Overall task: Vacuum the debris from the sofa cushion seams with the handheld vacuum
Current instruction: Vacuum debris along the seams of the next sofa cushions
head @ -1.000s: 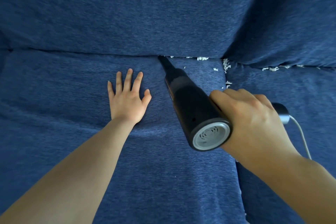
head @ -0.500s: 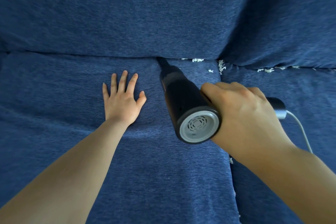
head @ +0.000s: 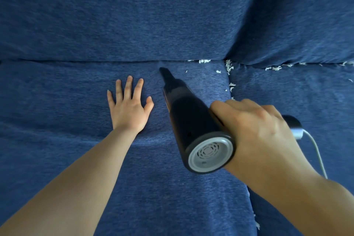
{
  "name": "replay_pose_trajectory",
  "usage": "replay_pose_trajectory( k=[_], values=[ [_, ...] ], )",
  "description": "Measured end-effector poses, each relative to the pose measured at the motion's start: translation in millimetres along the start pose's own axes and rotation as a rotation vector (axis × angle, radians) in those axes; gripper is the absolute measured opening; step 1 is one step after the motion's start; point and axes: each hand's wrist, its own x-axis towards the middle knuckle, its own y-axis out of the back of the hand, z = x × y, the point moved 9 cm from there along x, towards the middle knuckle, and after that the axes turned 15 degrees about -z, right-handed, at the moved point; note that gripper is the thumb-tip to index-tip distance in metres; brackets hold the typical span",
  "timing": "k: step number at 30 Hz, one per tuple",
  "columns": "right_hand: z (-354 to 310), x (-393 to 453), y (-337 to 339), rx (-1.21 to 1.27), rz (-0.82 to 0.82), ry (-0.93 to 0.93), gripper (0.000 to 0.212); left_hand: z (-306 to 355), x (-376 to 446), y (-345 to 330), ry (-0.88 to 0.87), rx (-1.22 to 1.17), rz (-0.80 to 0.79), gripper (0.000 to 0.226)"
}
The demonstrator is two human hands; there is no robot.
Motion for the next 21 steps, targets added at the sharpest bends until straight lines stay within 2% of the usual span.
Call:
replay_pose_trajectory(
  k=[8,11,14,17,21],
  values=[
    [22.1,-15.4,12.5,0.021,-0.020,-0.084,0.024,13.7,3.4,10.4,-0.018,-0.066,-0.022,0.062],
    [33.1,-23.6,16.8,0.017,-0.037,-0.117,0.016,45.4,9.8,16.8,-0.124,-0.007,-0.020,0.061],
    [41.1,-25.8,16.6,0.021,-0.061,-0.141,0.020,76.8,19.8,15.8,-0.221,0.051,-0.045,0.061],
    [46.3,-20.0,11.5,0.014,-0.055,-0.143,0.019,85.0,27.5,9.8,-0.239,0.049,-0.070,0.062],
    [49.1,-2.9,4.6,0.048,-0.074,-0.144,0.021,82.0,22.8,5.4,-0.243,0.084,-0.023,0.063]
  ],
)
